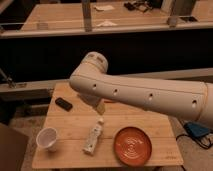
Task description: Pick up the ceramic cup
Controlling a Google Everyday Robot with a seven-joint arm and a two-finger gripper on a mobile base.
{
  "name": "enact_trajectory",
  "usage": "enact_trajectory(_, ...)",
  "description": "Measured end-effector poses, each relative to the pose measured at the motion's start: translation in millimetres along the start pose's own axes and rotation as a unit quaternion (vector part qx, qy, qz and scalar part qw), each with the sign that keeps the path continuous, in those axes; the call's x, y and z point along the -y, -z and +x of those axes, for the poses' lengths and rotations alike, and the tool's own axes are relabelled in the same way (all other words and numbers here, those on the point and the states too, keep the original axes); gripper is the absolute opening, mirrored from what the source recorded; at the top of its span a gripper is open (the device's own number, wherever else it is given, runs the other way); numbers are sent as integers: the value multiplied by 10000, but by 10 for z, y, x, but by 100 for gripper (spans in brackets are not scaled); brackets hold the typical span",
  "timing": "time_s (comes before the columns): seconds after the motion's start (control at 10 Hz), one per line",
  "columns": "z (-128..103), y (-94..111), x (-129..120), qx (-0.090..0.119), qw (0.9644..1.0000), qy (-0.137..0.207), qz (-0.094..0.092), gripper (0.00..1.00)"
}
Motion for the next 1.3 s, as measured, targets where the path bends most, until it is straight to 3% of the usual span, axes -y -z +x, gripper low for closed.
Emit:
enact_trajectory(0.7, -315, -159, 226, 200, 9962, 842, 19, 80)
enact_trajectory(1.3, -558, -323, 304, 298, 9879, 1519, 20, 80)
